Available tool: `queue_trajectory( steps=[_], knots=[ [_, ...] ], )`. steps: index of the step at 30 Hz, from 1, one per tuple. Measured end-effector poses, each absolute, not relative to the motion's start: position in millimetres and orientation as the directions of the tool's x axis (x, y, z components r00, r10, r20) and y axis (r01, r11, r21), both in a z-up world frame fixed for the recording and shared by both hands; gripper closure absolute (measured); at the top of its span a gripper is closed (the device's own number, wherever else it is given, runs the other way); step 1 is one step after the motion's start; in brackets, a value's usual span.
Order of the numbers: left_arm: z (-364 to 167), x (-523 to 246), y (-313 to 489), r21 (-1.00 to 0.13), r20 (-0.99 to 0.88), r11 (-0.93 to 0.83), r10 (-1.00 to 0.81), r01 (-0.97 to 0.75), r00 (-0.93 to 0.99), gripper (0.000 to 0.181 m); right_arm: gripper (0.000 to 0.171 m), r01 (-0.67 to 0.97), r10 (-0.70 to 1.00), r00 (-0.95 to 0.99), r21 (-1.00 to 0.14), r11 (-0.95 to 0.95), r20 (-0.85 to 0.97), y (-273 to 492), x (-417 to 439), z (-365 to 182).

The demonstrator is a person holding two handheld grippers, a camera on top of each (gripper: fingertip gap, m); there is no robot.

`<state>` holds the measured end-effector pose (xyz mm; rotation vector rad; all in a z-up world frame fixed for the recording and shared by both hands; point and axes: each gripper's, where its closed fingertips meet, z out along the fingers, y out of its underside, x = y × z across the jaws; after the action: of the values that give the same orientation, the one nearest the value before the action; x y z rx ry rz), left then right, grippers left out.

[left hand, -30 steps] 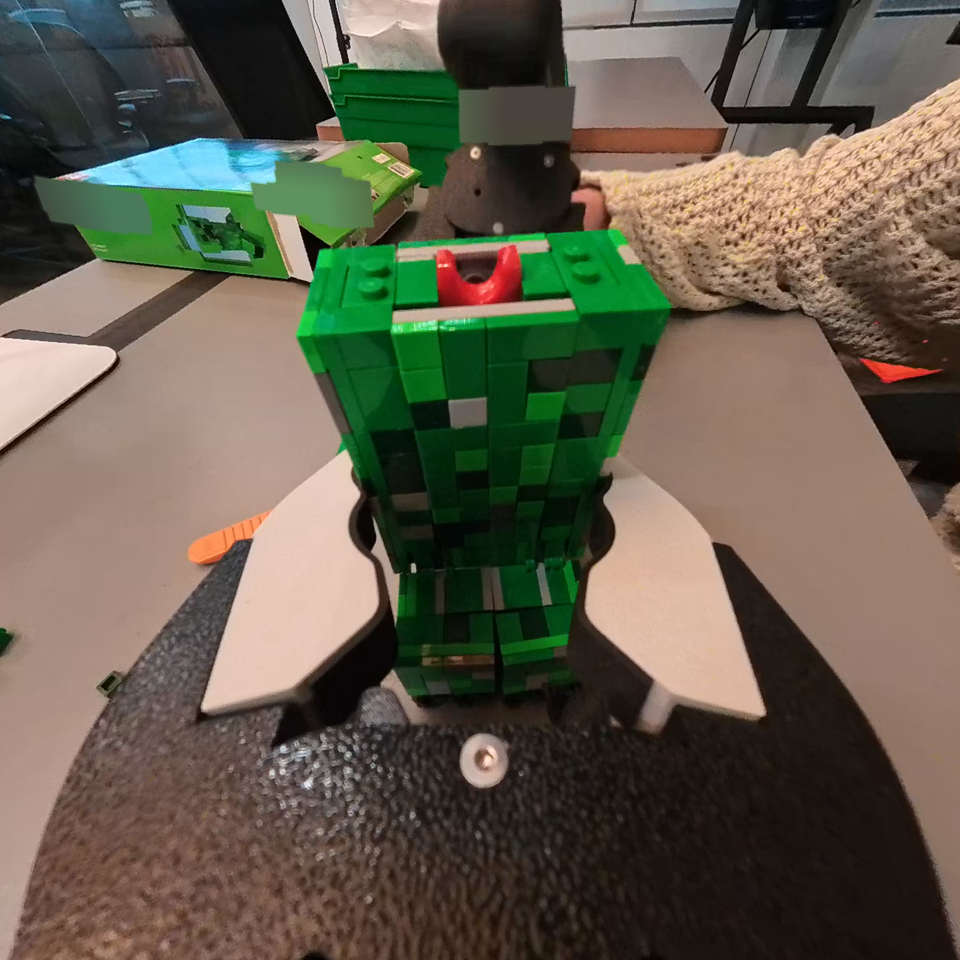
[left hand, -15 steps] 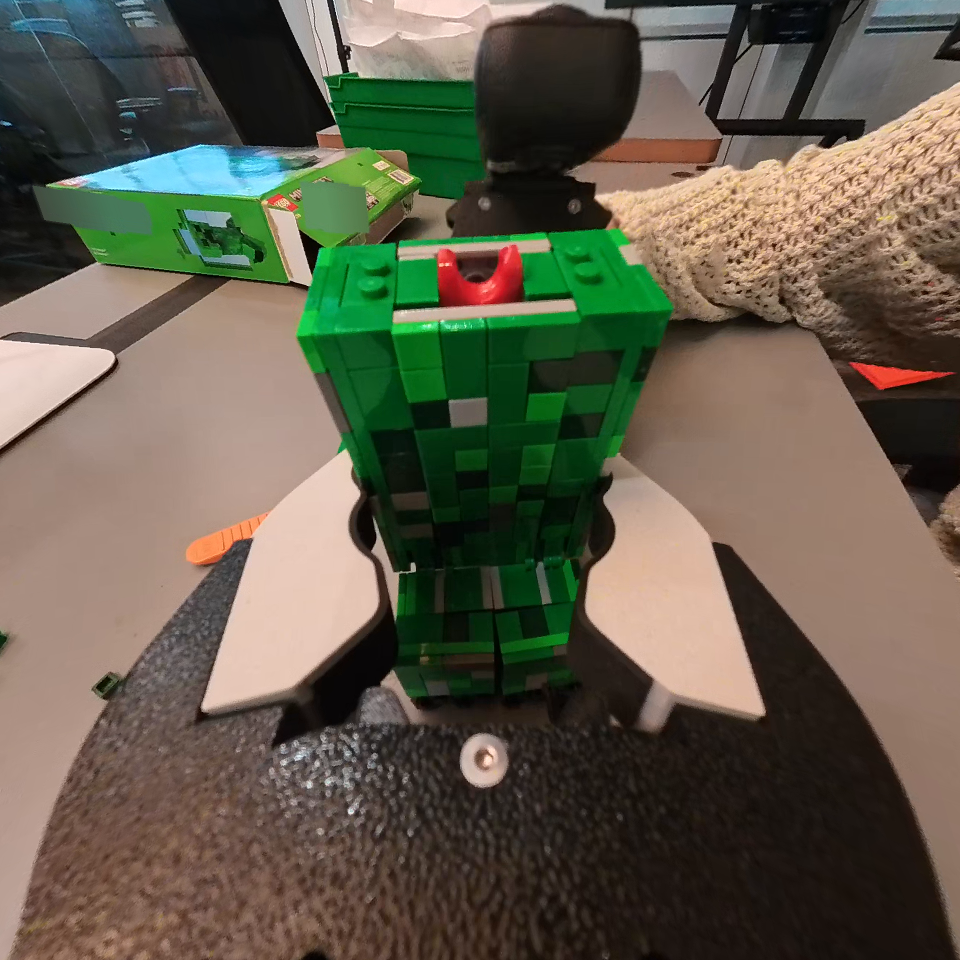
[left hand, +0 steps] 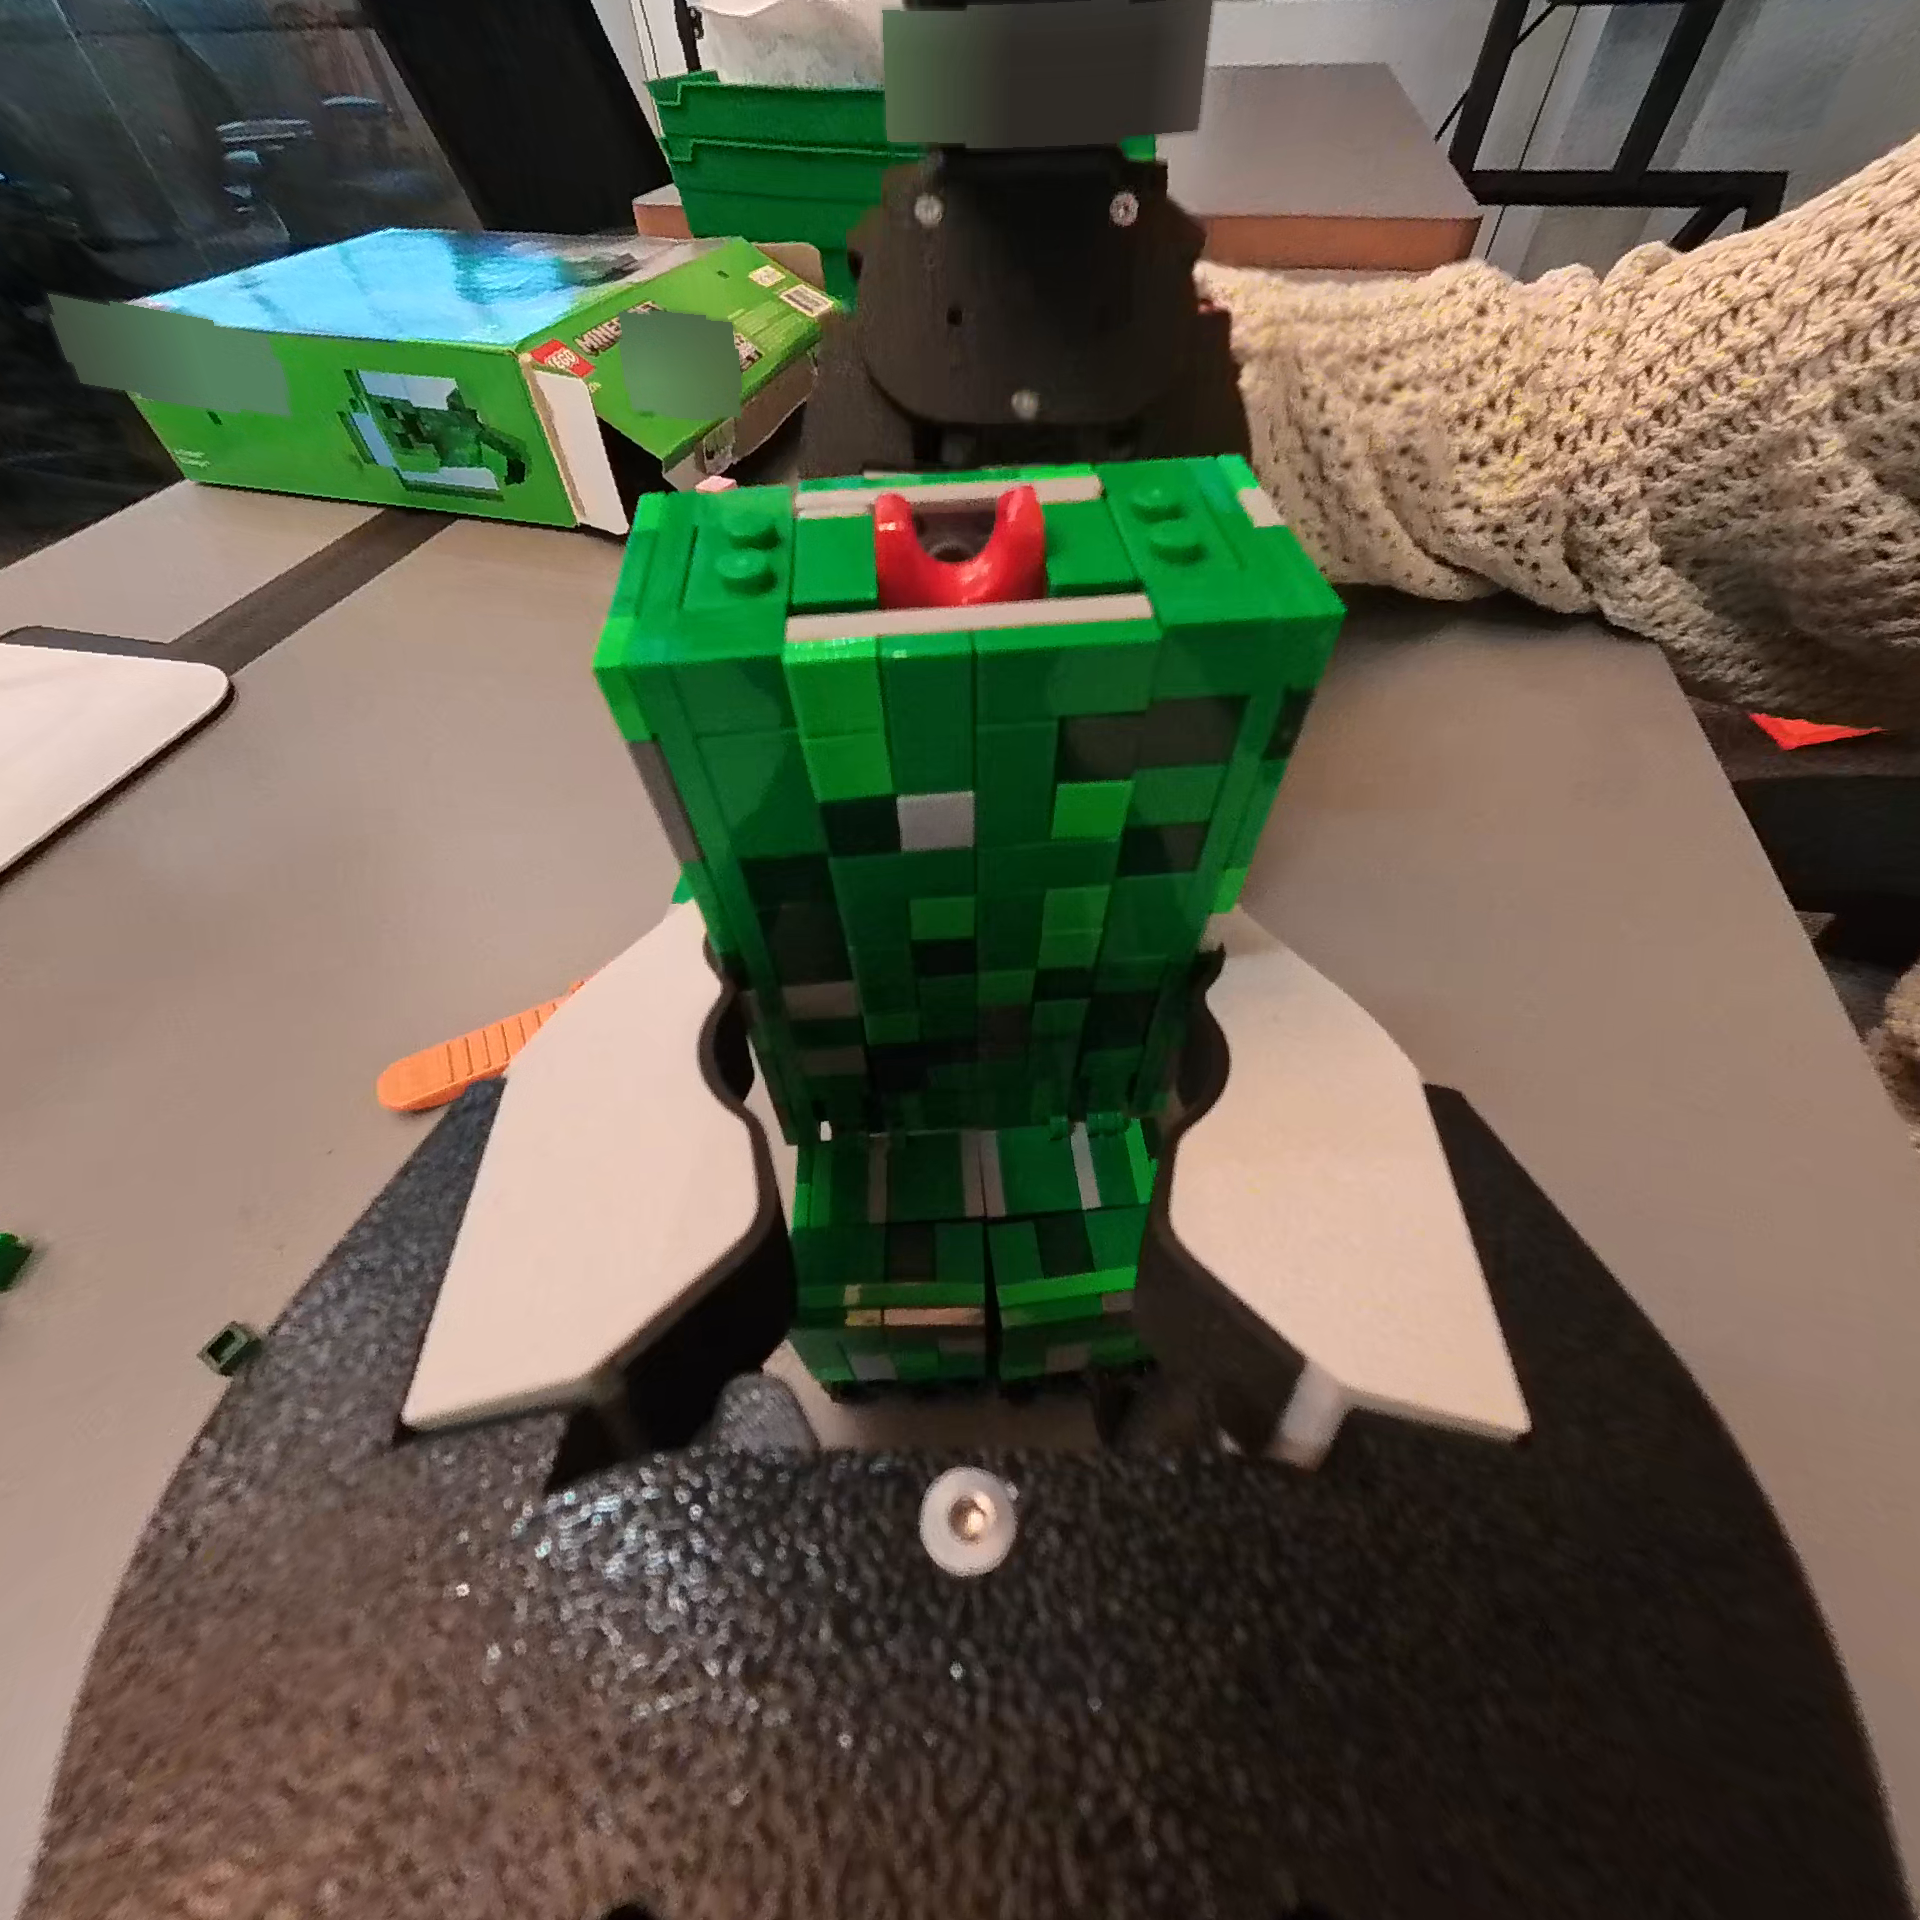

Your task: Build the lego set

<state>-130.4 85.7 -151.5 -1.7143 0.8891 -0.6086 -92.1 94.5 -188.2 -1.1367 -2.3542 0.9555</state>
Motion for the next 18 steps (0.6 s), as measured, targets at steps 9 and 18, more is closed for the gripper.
queue_trajectory(
  steps=[9,18],
  knots=[
    [-151,-129,87,-0.952,-0.026,-0.161,-0.804,-0.261,0.593,0.1,0.136,0.475,0.79,-0.612,-0.785,0.397,0.03,92,-96,-167],
    [-151,-129,87,-0.955,-0.026,-0.156,-0.804,-0.253,0.594,0.1,0.119,0.564,0.813,-0.581,-0.734,0.379,-0.027,109,-76,-164]
  ],
)
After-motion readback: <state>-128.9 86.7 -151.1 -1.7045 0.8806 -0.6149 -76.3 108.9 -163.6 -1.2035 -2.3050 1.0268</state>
